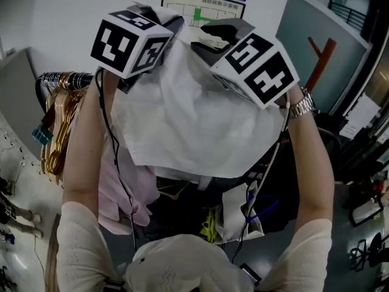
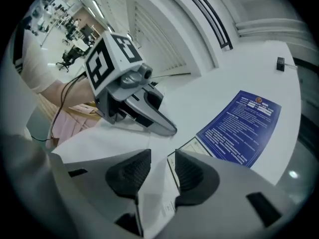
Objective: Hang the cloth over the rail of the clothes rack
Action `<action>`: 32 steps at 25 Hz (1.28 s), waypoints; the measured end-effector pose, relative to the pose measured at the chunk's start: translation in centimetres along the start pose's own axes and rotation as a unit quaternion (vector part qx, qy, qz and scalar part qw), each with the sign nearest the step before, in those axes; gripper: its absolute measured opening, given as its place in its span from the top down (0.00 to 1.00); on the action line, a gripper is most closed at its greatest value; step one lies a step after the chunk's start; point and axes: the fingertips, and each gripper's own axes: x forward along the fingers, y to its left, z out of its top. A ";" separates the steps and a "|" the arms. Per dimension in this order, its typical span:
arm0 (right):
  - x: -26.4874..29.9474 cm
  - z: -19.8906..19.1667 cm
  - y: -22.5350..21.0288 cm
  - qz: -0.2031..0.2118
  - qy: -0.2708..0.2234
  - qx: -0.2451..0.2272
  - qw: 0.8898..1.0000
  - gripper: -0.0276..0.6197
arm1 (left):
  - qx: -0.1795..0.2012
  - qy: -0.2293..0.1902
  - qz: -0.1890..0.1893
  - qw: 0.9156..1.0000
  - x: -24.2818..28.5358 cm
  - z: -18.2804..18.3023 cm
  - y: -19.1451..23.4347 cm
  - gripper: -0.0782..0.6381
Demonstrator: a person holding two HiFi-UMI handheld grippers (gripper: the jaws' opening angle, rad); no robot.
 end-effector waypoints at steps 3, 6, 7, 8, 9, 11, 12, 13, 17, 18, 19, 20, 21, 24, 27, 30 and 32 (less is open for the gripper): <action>1.6 -0.1 0.0 0.000 0.007 0.006 1.000 0.74 | 0.000 0.002 -0.011 1.000 0.0 0.0 -0.2 0.87; 2.1 0.2 0.4 0.011 0.002 0.021 1.000 0.74 | -0.003 -0.004 -0.016 1.000 0.0 0.0 -0.3 0.87; 2.3 0.2 0.4 0.010 0.004 0.020 1.000 0.74 | -0.004 -0.008 -0.019 1.000 0.0 0.1 -0.3 0.86; 2.5 0.2 0.4 0.008 0.007 0.019 1.000 0.74 | -0.003 -0.014 -0.023 1.000 0.0 0.1 -0.5 0.86; 2.7 0.1 0.4 0.005 0.011 0.019 1.000 0.74 | -0.003 -0.018 -0.029 0.999 -0.1 0.2 -0.8 0.86; 3.2 -0.2 0.1 -0.004 0.020 0.022 1.000 0.74 | -0.001 -0.023 -0.049 0.999 0.0 0.2 -1.5 0.86; 3.4 -0.4 -0.1 -0.011 0.026 0.026 0.999 0.78 | 0.003 -0.022 -0.055 0.998 0.0 0.1 -1.8 0.85; 3.5 -0.7 -0.4 -0.021 0.033 0.031 0.999 0.88 | 0.011 -0.020 -0.058 0.998 0.0 0.1 -2.1 0.84; 3.4 -1.9 -2.3 -0.062 0.066 0.046 0.995 0.92 | 0.041 -0.009 -0.070 0.997 -0.4 -0.2 -2.7 0.79; 3.3 -2.1 -2.8 -0.070 0.070 0.048 0.994 0.92 | 0.043 -0.008 -0.075 0.996 -0.6 -0.2 -2.8 0.79; 3.3 -2.2 -3.3 -0.075 0.072 0.051 0.993 0.92 | 0.043 -0.008 -0.077 0.996 -0.8 -0.3 -2.9 0.79; 3.2 -2.4 -3.6 -0.076 0.073 0.053 0.993 0.92 | 0.043 -0.009 -0.078 0.996 -1.1 -0.3 -2.8 0.79; 3.3 -2.5 -3.7 -0.075 0.075 0.053 0.993 0.92 | 0.044 -0.009 -0.077 0.996 -1.3 -0.3 -2.8 0.78; 3.7 -2.6 -3.9 -0.077 0.081 0.049 0.992 0.92 | 0.047 -0.004 -0.081 0.996 -1.6 -0.7 -2.6 0.79; 4.2 -2.7 -4.7 -0.083 0.086 0.050 0.992 0.92 | 0.045 -0.001 -0.091 0.995 -2.7 -1.2 -2.8 0.79; 4.3 -2.9 -6.1 -0.095 0.083 0.052 0.991 0.92 | 0.044 -0.006 -0.095 0.995 -4.6 -1.6 -3.6 0.78; 4.3 -2.7 -6.8 -0.100 0.080 0.054 0.990 0.92 | 0.054 -0.005 -0.087 0.995 -5.8 -2.0 -4.0 0.79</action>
